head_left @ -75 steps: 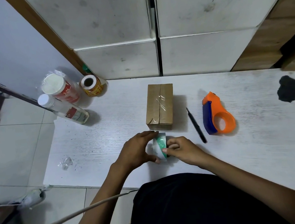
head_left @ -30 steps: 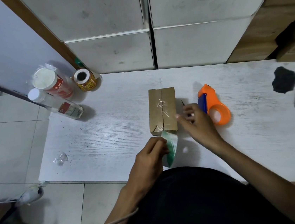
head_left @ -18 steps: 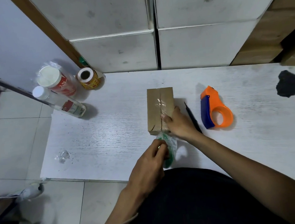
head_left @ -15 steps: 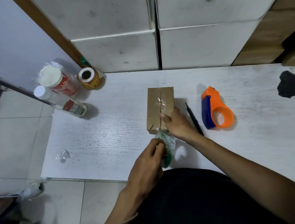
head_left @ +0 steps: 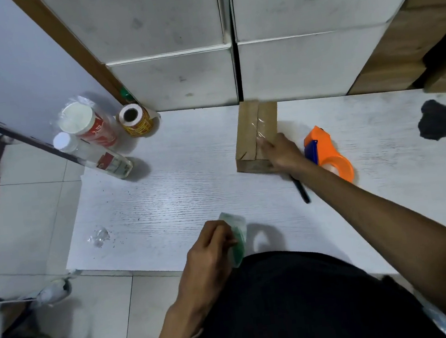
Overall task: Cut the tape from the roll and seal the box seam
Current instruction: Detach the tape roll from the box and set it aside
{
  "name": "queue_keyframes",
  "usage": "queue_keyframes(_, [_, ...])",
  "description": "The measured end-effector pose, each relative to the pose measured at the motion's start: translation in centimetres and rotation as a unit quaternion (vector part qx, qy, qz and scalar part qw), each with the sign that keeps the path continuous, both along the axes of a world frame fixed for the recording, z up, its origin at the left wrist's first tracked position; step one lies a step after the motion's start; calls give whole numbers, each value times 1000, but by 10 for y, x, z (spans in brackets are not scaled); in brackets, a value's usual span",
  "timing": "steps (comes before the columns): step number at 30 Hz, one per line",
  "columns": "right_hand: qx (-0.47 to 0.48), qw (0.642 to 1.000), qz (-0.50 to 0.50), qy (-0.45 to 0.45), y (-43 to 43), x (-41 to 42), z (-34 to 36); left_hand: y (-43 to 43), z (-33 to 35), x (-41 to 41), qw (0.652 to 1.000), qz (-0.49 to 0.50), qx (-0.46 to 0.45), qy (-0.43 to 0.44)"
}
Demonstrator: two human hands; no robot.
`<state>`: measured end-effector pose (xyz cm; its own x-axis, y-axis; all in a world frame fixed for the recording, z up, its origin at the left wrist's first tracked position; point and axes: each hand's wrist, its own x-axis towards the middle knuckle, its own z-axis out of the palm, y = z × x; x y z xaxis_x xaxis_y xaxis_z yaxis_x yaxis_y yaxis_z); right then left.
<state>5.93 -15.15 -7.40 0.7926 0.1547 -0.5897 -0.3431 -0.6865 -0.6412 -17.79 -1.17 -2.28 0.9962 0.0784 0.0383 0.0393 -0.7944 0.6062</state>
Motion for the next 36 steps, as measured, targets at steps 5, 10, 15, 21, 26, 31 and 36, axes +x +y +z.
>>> queue_keyframes(5, [7,991,-26,-128,-12,-34,20,1,23,24,996,53,7,-73])
queue_keyframes(10, [211,962,50,-165,-37,-118,102,-9,60,47,985,63,0,-162])
queue_keyframes(15, [255,948,97,-161,-33,-139,127,-27,94,61,981,75,-56,-169])
queue_keyframes(21, [261,943,72,-195,-28,-136,125,-10,106,73,989,21,-6,-145])
queue_keyframes(26, [241,941,101,-216,-29,-135,120,-4,103,77,991,-1,10,-134])
queue_keyframes(31, [210,943,92,-241,-25,-138,116,-7,98,78,991,5,54,-125])
queue_keyframes(36, [228,949,46,-214,-22,-132,112,-14,102,74,985,-20,106,-132])
